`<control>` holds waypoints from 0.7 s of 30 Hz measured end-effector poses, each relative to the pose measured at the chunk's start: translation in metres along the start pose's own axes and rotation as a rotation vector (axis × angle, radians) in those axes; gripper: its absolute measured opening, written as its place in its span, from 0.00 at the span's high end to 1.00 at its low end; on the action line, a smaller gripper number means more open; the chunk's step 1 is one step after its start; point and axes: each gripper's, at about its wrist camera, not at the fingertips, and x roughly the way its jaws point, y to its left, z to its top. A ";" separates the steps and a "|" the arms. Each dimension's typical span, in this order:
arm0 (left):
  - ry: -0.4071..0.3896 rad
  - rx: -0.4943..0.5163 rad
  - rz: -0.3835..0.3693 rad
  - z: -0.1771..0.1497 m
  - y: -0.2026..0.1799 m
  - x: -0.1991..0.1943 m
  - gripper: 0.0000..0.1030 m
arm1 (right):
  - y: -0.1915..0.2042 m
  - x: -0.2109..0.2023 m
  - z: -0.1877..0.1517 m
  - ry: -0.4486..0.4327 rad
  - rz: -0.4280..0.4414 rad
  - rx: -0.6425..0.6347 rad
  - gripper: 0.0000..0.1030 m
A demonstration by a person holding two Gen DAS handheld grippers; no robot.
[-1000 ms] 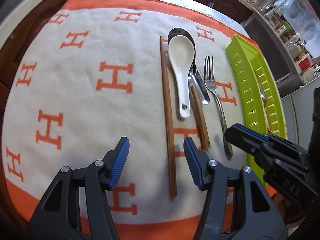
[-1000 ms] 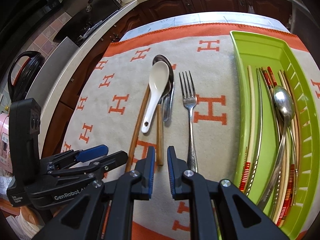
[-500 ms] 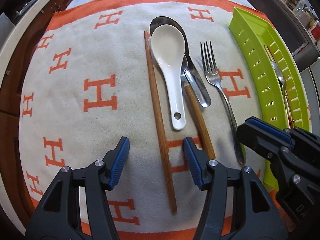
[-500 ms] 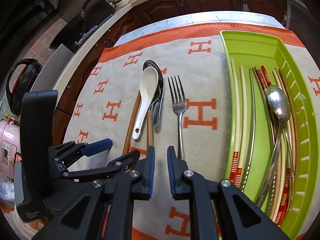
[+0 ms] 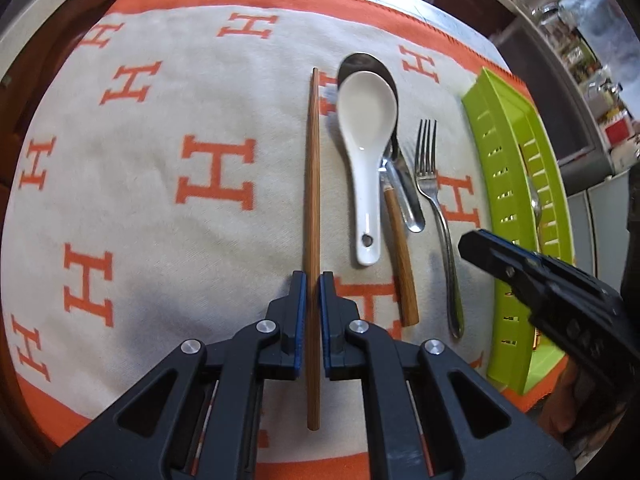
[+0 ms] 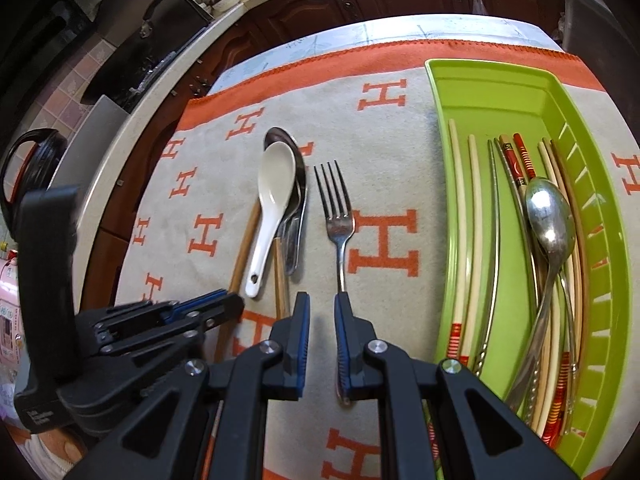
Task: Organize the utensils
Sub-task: 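Grasp a wooden chopstick with the left gripper while the right grasps the silver fork, then carry the wooden chopstick and silver fork into the green tray with both grippers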
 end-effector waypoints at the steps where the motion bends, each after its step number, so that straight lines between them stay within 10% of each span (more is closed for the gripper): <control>1: -0.002 -0.009 -0.010 -0.001 0.003 -0.001 0.96 | 0.000 0.002 0.003 0.009 -0.013 0.003 0.88; 21: -0.126 -0.020 -0.129 -0.011 0.024 -0.049 0.96 | 0.027 0.035 0.024 0.155 -0.229 -0.112 0.88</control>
